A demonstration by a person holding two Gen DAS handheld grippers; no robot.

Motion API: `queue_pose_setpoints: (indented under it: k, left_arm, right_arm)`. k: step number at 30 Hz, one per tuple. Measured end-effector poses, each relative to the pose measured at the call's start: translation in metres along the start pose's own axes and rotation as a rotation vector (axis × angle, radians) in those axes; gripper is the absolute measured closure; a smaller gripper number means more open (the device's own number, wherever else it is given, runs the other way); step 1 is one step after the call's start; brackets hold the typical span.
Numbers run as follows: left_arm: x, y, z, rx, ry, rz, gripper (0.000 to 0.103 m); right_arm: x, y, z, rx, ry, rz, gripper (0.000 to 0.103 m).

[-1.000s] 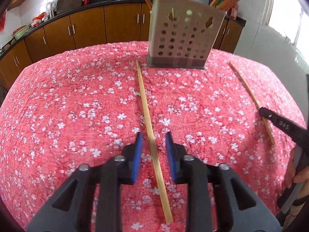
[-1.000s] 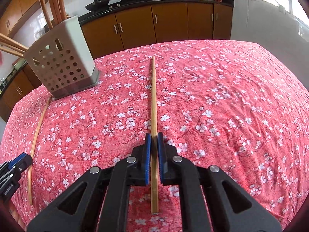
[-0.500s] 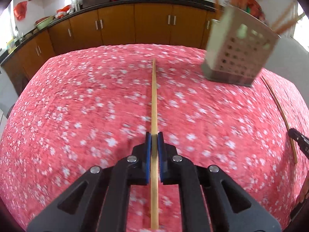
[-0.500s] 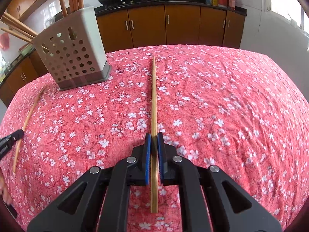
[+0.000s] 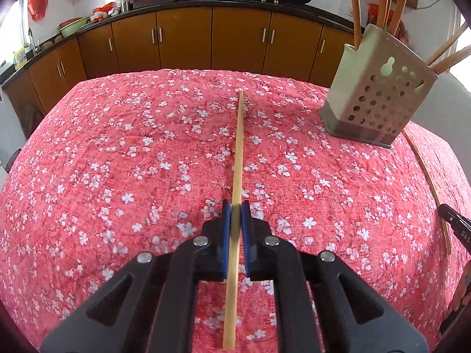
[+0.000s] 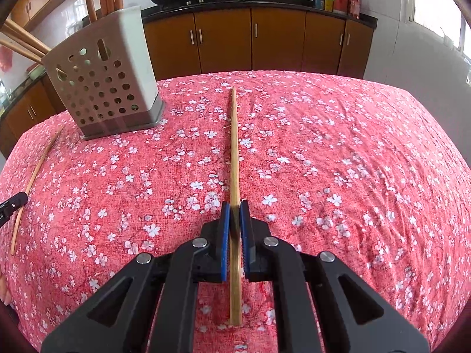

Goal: Organize utensils
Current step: 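Hold the grasped chopsticks in both tools just above the cloth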

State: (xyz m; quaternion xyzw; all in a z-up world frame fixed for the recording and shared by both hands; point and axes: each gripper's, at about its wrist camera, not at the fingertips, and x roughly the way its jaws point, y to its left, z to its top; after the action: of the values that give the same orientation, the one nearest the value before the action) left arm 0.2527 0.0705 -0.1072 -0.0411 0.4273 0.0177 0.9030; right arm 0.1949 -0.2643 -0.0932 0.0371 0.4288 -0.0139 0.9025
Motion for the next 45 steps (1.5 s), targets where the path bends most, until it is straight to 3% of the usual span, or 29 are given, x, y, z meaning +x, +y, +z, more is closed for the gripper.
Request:
queue_pose_setpoints:
  k: [10,45]
  left_arm:
    - [0.003,-0.009,-0.001,0.022,0.001,0.031,0.093]
    - [-0.011,-0.009,-0.013,-0.009,0.001,0.002,0.094]
  right_arm:
    - [0.0,0.0,-0.001,-0.004,-0.001,-0.003,0.095]
    - [-0.013,-0.015,-0.015,0.06,-0.002,0.07,0.095]
